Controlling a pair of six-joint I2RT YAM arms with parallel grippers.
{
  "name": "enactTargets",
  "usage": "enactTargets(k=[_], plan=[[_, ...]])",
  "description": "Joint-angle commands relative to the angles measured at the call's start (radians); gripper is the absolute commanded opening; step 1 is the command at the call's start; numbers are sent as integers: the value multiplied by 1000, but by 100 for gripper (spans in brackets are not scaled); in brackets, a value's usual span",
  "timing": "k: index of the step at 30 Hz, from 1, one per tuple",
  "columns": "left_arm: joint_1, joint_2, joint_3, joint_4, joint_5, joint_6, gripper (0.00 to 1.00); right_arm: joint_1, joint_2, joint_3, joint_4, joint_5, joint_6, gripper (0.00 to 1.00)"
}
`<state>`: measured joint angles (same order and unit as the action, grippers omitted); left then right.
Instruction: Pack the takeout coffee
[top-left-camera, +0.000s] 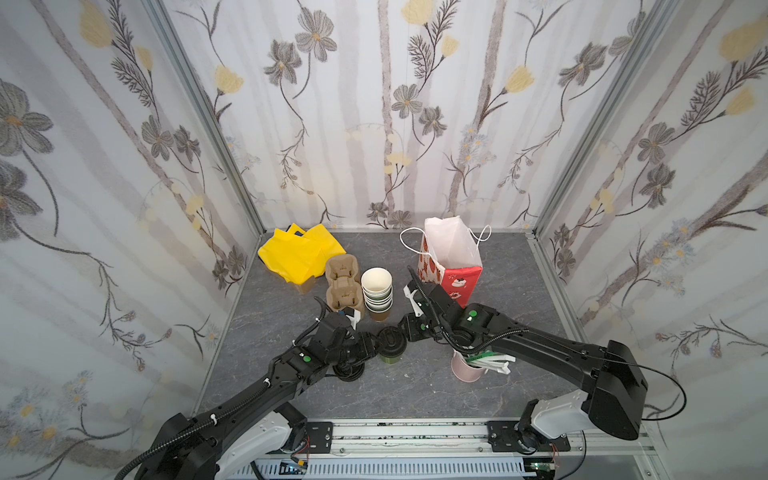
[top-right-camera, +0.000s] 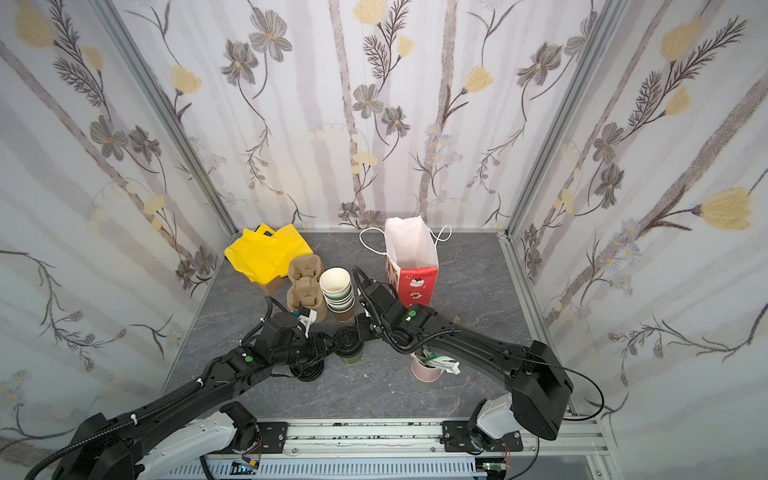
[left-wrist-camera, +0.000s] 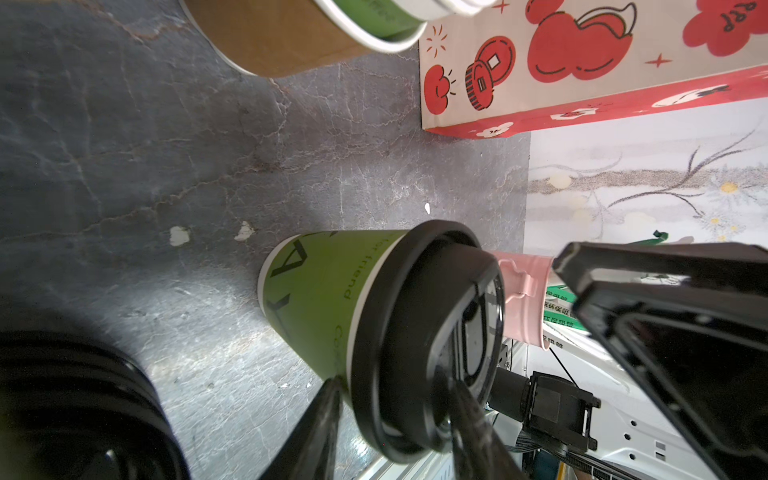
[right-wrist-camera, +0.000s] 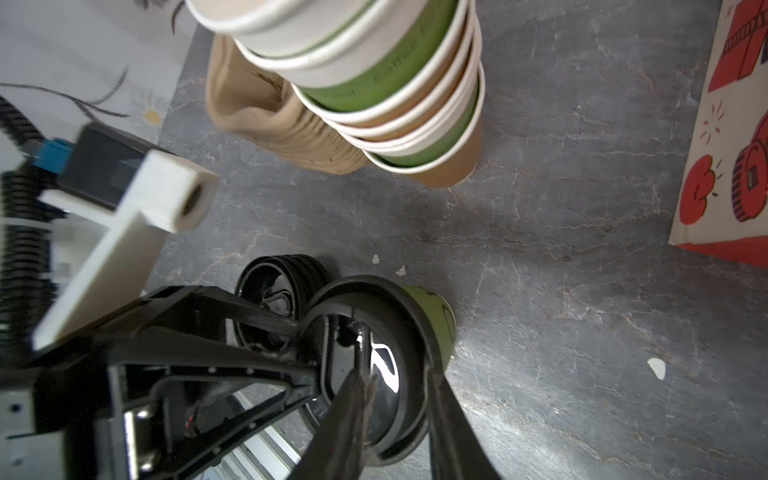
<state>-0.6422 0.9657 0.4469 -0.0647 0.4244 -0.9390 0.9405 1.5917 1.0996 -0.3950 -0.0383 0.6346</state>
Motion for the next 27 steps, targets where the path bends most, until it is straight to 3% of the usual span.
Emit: enactTargets(k=[1, 14, 18, 20, 27], plan=[[-1, 5, 4, -43, -4, 16, 43, -3, -30, 13, 4, 26, -12, 31], [20, -75, 36, -75, -17, 6, 55, -3, -160, -55, 146, 0, -74, 41], [39, -149, 29, -144, -46, -4, 51, -3, -147, -61, 143, -6, -89, 42], [46, -182, 7, -163, -59, -13, 46, -3, -110, -45, 116, -35, -87, 48], [45, -191, -35, -168, -30, -30, 40, 5, -26, -35, 73, -59, -81, 56]])
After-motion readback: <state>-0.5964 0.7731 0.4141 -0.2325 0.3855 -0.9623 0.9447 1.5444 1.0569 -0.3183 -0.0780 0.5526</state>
